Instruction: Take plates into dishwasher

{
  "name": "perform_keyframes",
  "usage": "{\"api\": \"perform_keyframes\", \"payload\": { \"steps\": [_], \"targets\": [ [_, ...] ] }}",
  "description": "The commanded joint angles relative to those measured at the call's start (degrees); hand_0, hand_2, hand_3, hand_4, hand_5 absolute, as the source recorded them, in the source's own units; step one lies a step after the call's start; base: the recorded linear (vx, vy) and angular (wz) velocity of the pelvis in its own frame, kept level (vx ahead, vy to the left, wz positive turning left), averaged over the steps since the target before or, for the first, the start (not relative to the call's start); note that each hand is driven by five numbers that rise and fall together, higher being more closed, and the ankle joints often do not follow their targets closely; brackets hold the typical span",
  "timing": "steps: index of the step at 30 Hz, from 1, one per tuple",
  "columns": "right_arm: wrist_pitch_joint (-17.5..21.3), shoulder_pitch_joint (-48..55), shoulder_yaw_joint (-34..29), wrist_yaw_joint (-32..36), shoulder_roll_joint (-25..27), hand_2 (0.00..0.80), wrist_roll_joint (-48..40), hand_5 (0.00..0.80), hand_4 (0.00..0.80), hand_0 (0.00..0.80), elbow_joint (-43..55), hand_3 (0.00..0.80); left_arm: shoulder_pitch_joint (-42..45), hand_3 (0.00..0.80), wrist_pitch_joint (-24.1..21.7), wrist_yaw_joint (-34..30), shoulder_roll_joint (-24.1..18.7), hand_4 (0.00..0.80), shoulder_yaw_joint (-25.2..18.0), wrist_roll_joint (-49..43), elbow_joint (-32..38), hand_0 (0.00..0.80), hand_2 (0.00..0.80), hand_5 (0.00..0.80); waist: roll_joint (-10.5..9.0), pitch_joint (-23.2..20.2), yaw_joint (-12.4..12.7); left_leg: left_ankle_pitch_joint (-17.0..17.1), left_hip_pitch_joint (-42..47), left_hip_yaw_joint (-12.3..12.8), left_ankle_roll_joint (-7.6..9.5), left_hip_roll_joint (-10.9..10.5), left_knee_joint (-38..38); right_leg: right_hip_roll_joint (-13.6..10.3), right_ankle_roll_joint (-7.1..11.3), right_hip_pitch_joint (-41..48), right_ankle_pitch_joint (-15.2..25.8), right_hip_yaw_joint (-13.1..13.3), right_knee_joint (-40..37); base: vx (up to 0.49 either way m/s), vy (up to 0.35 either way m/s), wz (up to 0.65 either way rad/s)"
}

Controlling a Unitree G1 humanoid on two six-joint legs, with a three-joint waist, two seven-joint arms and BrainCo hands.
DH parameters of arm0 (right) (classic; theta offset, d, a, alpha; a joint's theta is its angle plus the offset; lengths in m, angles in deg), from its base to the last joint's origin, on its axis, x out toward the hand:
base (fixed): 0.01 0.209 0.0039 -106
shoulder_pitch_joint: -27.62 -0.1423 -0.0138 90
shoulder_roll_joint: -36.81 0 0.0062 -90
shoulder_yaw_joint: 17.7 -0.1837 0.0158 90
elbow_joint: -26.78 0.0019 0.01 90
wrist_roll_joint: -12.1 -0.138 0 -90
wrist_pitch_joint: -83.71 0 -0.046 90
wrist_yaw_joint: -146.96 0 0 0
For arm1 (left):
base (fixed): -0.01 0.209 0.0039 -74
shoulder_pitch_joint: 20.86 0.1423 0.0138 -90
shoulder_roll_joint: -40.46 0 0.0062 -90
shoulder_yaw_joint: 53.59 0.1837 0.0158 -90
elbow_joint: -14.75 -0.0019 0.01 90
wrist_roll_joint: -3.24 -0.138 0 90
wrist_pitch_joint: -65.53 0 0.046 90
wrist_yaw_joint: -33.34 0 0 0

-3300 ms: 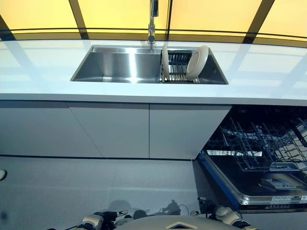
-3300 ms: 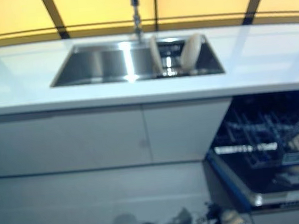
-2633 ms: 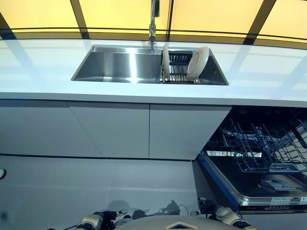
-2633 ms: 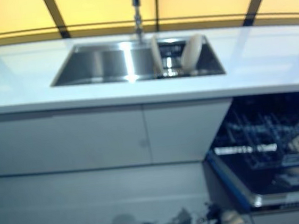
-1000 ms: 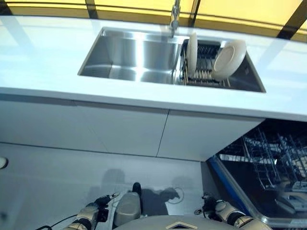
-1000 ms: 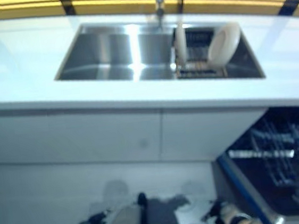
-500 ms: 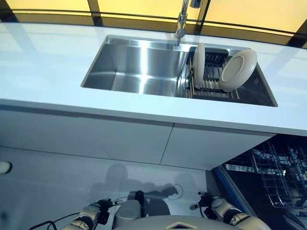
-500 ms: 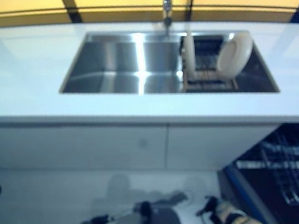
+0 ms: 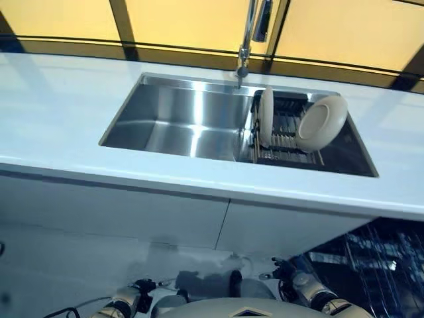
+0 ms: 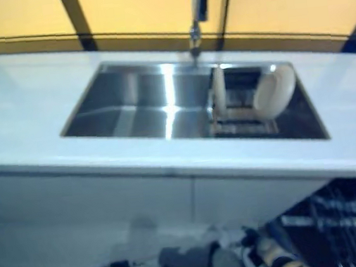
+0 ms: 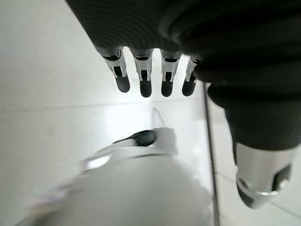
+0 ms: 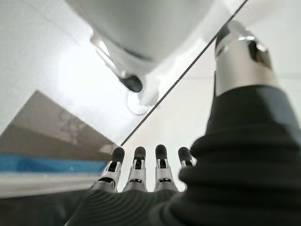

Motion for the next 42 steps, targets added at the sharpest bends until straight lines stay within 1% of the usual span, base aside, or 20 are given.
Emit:
{"api": "perform_keyframes", "payload": {
  "steps": [1,6,8,9,10,12,13,14,15,18,19,20,22,23,25,28,32,35,40,42],
  "targets": [
    [-2.52,-1.72,0.12,6.45,1.78,0.0,-4.91,0.0,0.0,0.0,-0.51,0.0,-3.33,0.0,-0.36,0.32,0.12,0.0,-1.37,-0.64,-0.92,0.0,0.0,0.0,-0.69,0.33,-0.7,-1.94,-1.61,1.6,2.55,-1.25,2.85,-2.67,6.24,3.38,-2.62,0.07,0.93,0.041,-0.034,-0.14],
    [-4.75,-1.54,0.65,19.05,3.7,0.0,-0.93,0.0,0.0,0.0,4.1,0.0,-2.44,0.0,1.3,0.1,-1.64,0.0,-2.03,-2.35,1.8,0.0,0.0,0.0,-1.2,0.19,-0.46,-1.87,-0.39,2.39,2.34,-0.65,1.5,-2.65,6.58,4.25,-2.88,-0.17,0.54,0.017,-0.053,-0.08],
    [-5.98,-1.9,0.56,27.33,6.96,0.0,0.4,0.0,0.0,0.0,9.09,0.0,-2.15,0.0,2.36,-0.72,-3.56,0.0,-2.52,-3.4,3.69,0.0,0.0,0.0,-1.65,0.42,-0.43,-1.72,-0.17,2.7,2.31,-0.32,1.06,-2.63,6.86,4.14,-2.63,-0.11,0.62,-0.015,-0.09,-0.04],
    [-6.9,-1.8,0.2,33.61,10.12,0.0,0.56,0.0,0.0,0.0,14.2,0.0,-1.79,0.0,3.08,-1.21,-4.78,0.0,-2.9,-4.27,5.15,0.0,0.0,0.0,-1.9,0.65,-0.5,-1.49,-0.15,3.01,2.31,-0.09,0.79,-2.62,7.1,4.01,-2.4,-0.07,0.75,-0.024,-0.079,-0.02],
    [-6.56,-1.74,-0.12,36.87,11.73,0.0,0.81,0.0,0.0,0.0,16.89,0.0,-1.63,0.0,3.43,-1.49,-5.38,0.0,-3.13,-4.68,5.88,0.0,0.0,0.0,-2.01,0.75,-0.57,-1.36,-0.17,3.14,2.31,0.01,0.64,-2.63,7.21,3.88,-2.29,-0.06,0.83,-0.025,-0.074,-0.03],
    [-8.29,-1.0,-1.56,45.07,16.87,0.0,-0.22,0.0,0.0,0.0,27.44,0.0,-0.72,0.0,4.26,-2.28,-6.97,0.0,-3.86,-5.36,8.1,0.0,0.0,0.0,-2.37,0.88,-0.93,-1.17,-0.25,3.57,2.33,0.22,0.36,-2.69,7.49,3.53,-2.05,-0.02,1.01,-0.018,-0.048,-0.01],
    [-7.05,-0.8,-1.79,46.09,17.81,0.0,-0.63,0.0,0.0,0.0,28.73,0.0,-0.57,0.0,4.34,-2.5,-7.25,0.0,-3.97,-5.53,8.43,0.0,0.0,0.0,-2.43,0.9,-1.01,-1.15,-0.28,3.69,2.34,0.24,0.34,-2.7,7.54,3.45,-2.01,-0.01,1.05,0.0,0.0,0.0],
    [-9.25,-0.31,-2.78,49.93,21.35,0.0,-2.93,0.0,0.0,0.0,36.78,0.0,0.15,0.0,4.42,-3.05,-7.98,0.0,-4.43,-5.74,9.38,0.0,0.0,0.0,-2.56,0.92,-1.48,-1.16,-0.36,4.13,2.38,0.26,0.35,-2.75,7.63,3.1,-1.93,0.32,1.21,-0.018,-0.001,-0.04],
    [-9.22,-0.02,-3.66,52.27,23.71,0.0,-4.85,0.0,0.0,0.0,41.96,0.0,0.63,0.0,4.55,-3.49,-8.46,0.0,-4.6,-5.85,9.98,0.0,0.0,0.0,-2.63,0.94,-1.84,-1.12,-0.48,4.4,2.39,0.25,0.36,-2.75,7.68,2.9,-1.89,0.57,1.27,-0.02,0.019,-0.06],
    [-12.99,-0.41,-7.47,59.34,28.82,0.0,-11.5,0.0,0.0,0.0,55.93,0.0,1.73,0.0,4.02,-4.29,-9.12,0.0,-4.99,-5.34,10.41,0.0,0.0,0.0,-2.6,0.96,-2.73,-0.83,-0.8,5.0,2.37,0.06,0.1,-2.63,7.74,2.45,-1.79,1.32,1.07,-0.028,0.047,-0.09],
    [-13.2,-1.2,-8.98,62.03,29.84,0.0,-14.9,0.0,0.0,0.0,59.74,0.0,2.03,0.0,3.95,-4.62,-9.05,0.0,-5.23,-5.35,10.49,0.0,0.0,0.0,-2.56,0.96,-3.09,-0.75,-0.82,5.07,2.37,-0.1,-0.1,-2.55,7.79,2.28,-1.78,1.68,0.99,-0.026,0.066,-0.13],
    [-14.58,-2.01,-9.93,63.46,30.48,0.0,-18.6,0.0,0.0,0.0,63.03,0.0,2.13,0.0,3.87,-4.91,-8.95,0.0,-5.34,-5.39,10.39,0.0,0.0,0.0,-2.49,0.94,-3.34,-0.73,-0.75,5.25,2.36,-0.16,-0.27,-2.54,7.88,2.14,-1.76,1.9,0.99,-0.009,0.064,-0.14],
    [-18.91,-4.23,-11.72,65.64,30.76,0.0,-25.64,0.0,0.0,0.0,68.65,0.0,2.5,0.0,3.84,-5.52,-8.74,0.0,-5.71,-5.81,10.62,0.0,0.0,0.0,-2.27,0.74,-3.63,-0.65,-0.62,5.45,2.31,-0.29,-0.56,-2.5,8.07,1.92,-1.84,2.41,1.05,0.007,0.066,-0.11],
    [-20.79,-5.45,-12.37,66.28,30.4,0.0,-29.84,0.0,0.0,0.0,71.24,0.0,2.64,0.0,3.84,-5.95,-8.76,0.0,-5.83,-5.94,10.74,0.0,0.0,0.0,-2.13,0.65,-3.69,-0.69,-0.58,5.53,2.3,-0.34,-0.59,-2.54,8.18,1.86,-1.92,2.58,1.11,0.014,0.059,-0.12],
    [-22.63,-7.7,-13.25,67.86,29.42,0.0,-36.21,0.0,0.0,0.0,73.89,0.0,2.69,0.0,3.82,-6.71,-8.79,0.0,-5.97,-6.3,10.66,0.0,0.0,0.0,-1.88,0.37,-3.67,-0.79,-0.46,5.58,2.28,-0.42,-0.7,-2.64,8.44,1.79,-2.04,2.85,1.17,0.015,0.044,-0.14],
    [-25.31,-10.37,-13.79,68.06,28.31,0.0,-42.22,0.0,0.0,0.0,75.94,0.0,2.75,0.0,3.95,-7.73,-9.04,0.0,-6.29,-6.88,10.91,0.0,0.0,0.0,-1.46,0.02,-3.48,-1.01,-0.22,5.52,2.28,-0.49,-0.85,-2.84,8.73,1.82,-2.16,3.01,1.15,0.02,0.042,-0.06],
    [-27.98,-13.5,-14.44,64.91,27.96,0.0,-48.08,0.0,0.0,0.0,77.91,0.0,2.63,0.0,3.86,-9.13,-9.74,0.0,-6.08,-7.01,10.54,0.0,0.0,0.0,-0.84,-0.65,-3.21,-1.17,-0.16,5.2,2.41,-0.73,-1.1,-3.03,8.99,2.1,-2.42,3.32,0.96,0.017,0.038,-0.01],
    [-28.5,-15.29,-15.29,61.68,28.77,0.0,-52.95,0.0,0.0,0.0,78.59,0.0,2.45,0.0,3.78,-9.99,-10.2,0.0,-5.75,-6.75,10.2,0.0,0.0,0.0,-0.48,-1.05,-3.18,-1.27,-0.2,4.96,2.49,-0.9,-1.21,-3.12,9.04,2.3,-2.69,3.57,0.84,0.007,0.042,0.0],
    [-27.0,-18.83,-19.02,54.78,30.08,0.0,-61.93,0.0,0.0,0.0,75.84,0.0,1.9,0.0,4.02,-11.21,-10.16,0.0,-5.26,-6.9,9.74,0.0,0.0,0.0,0.08,-1.66,-3.26,-1.78,-0.04,4.67,2.55,-1.15,-1.07,-3.35,8.98,2.74,-3.33,3.78,0.97,-0.007,0.035,-0.01],
    [-25.57,-20.55,-20.35,49.22,30.12,0.0,-64.66,0.0,0.0,0.0,73.59,0.0,1.3,0.0,4.43,-11.09,-9.79,0.0,-4.86,-6.79,9.58,0.0,0.0,0.0,0.17,-1.86,-3.32,-2.07,0.14,4.58,2.59,-1.31,-1.0,-3.39,9.02,2.84,-3.38,3.81,0.98,-0.001,0.02,-0.04]
  ]
}}
